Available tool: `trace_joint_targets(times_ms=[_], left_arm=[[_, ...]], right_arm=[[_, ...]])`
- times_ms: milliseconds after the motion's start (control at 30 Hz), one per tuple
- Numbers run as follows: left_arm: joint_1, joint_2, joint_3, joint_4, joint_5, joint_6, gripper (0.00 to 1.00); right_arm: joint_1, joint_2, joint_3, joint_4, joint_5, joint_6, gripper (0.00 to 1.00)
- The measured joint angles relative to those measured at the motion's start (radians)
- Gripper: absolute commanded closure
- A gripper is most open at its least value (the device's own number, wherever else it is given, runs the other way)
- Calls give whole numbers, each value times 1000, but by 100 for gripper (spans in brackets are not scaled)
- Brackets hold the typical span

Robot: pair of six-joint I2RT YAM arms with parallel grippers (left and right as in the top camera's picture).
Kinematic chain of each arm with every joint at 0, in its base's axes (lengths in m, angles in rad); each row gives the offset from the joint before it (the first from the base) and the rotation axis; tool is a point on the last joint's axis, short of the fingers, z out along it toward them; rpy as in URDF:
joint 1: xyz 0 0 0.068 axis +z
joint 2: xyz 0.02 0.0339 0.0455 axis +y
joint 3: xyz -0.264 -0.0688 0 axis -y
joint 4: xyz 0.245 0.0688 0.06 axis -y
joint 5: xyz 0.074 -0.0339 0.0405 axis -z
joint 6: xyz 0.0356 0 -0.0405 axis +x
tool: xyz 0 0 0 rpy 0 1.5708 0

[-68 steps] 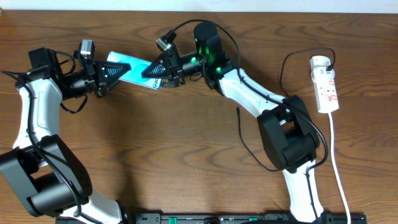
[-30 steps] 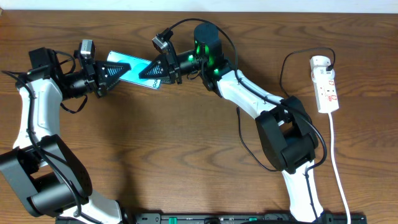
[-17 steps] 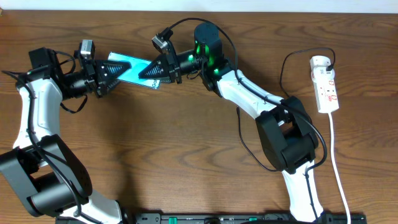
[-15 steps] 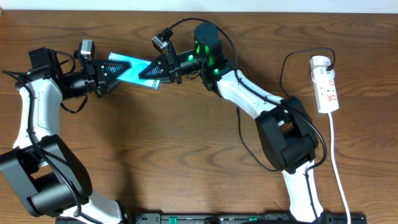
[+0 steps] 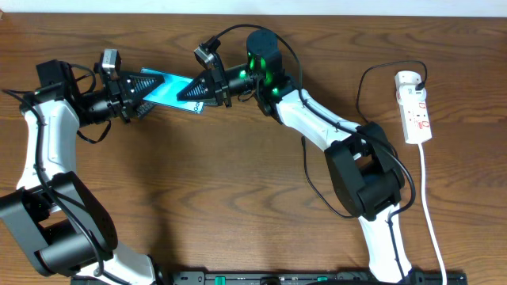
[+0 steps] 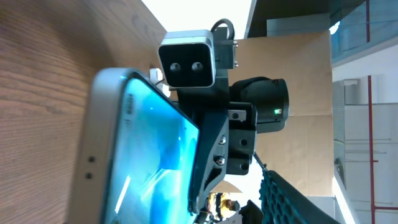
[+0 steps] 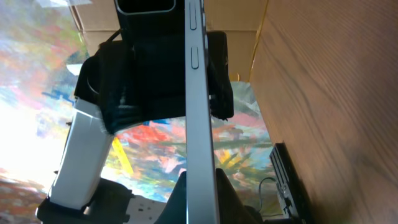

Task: Plug charger to phone and switch on socket
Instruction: 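Hold the phone steady with both grippers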

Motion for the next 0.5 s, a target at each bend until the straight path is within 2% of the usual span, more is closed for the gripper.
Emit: trace_joint_targets(times_ms=[400, 433, 500], left_arm=[[0, 0, 0, 36, -3, 0, 45], [0, 0, 0, 45, -5, -1, 47], [0, 0, 0, 69, -7, -16, 59]], right_arm=[[5, 3, 0, 3, 24, 31, 99], [5, 3, 0, 3, 26, 33, 99], [6, 3, 0, 7, 35, 41, 99]])
